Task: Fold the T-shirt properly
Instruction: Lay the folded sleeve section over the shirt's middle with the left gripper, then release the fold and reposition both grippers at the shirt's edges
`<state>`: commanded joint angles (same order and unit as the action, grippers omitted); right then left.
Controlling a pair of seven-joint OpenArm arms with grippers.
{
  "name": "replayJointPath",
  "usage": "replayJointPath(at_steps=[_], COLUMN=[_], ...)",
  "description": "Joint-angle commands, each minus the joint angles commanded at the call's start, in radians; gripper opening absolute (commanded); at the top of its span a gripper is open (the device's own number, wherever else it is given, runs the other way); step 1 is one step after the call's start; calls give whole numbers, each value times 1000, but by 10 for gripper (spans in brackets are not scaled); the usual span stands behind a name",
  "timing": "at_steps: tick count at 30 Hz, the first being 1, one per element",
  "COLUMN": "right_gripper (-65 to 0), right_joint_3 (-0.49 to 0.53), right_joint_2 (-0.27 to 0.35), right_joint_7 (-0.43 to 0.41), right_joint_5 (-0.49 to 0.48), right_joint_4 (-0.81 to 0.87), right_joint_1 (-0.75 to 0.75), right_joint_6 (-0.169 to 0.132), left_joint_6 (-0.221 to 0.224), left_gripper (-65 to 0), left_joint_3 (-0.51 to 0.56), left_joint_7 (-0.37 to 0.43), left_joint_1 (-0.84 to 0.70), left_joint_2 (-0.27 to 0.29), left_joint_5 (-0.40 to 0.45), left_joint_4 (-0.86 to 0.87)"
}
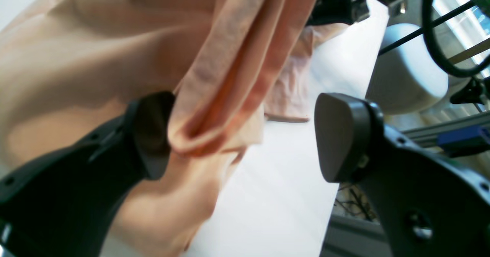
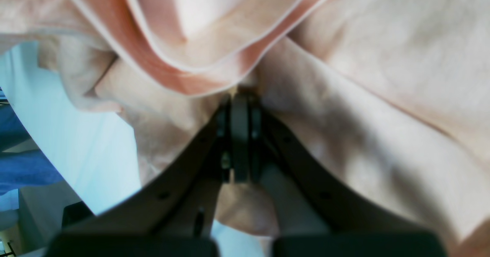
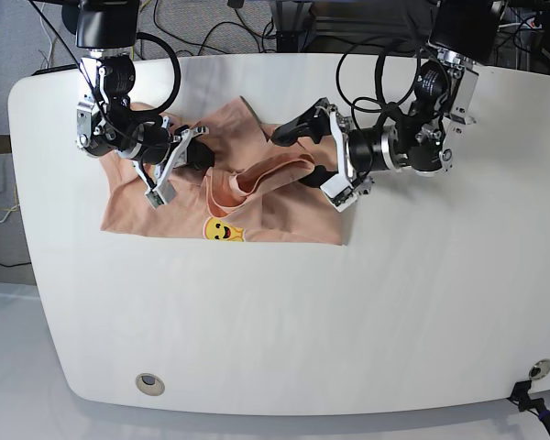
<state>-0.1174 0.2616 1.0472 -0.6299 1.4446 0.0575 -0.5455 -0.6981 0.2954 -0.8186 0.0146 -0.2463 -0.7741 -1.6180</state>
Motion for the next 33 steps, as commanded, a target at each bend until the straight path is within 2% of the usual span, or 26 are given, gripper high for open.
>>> replayJointPath(at_steps=[4, 6, 7, 12, 15, 18, 28, 33], right_gripper=[-650, -650, -650, -650, -650, -650, -650, -650], right_joint_3=[0, 0, 0, 0, 0, 0, 0, 0], right_joint_2=[0, 0, 0, 0, 0, 0, 0, 2], right_joint_7=[0, 0, 0, 0, 0, 0, 0, 0], right_joint_5=[0, 0, 0, 0, 0, 0, 0, 0], right_joint_4=[0, 0, 0, 0, 0, -2, -2, -2], right_joint_1=[0, 0, 0, 0, 0, -2, -2, -2], right_joint_6=[0, 0, 0, 0, 0, 0, 0, 0], left_joint_6=[0, 0, 0, 0, 0, 0, 0, 0], left_gripper=[-124, -155, -196, -498, -645, -650, -650, -650], left_joint_3=[0, 0, 0, 0, 3, 51, 138, 155], left_joint_7=[0, 0, 0, 0, 0, -2, -2, -3], left_joint_1=[0, 0, 0, 0, 0, 2, 5, 5], left_joint_2=[6, 6, 9, 26, 28, 29, 199, 232], left_joint_5=[3, 3, 3, 34, 34, 31, 34, 29], left_joint_4=[0, 0, 0, 0, -8, -11, -37, -44])
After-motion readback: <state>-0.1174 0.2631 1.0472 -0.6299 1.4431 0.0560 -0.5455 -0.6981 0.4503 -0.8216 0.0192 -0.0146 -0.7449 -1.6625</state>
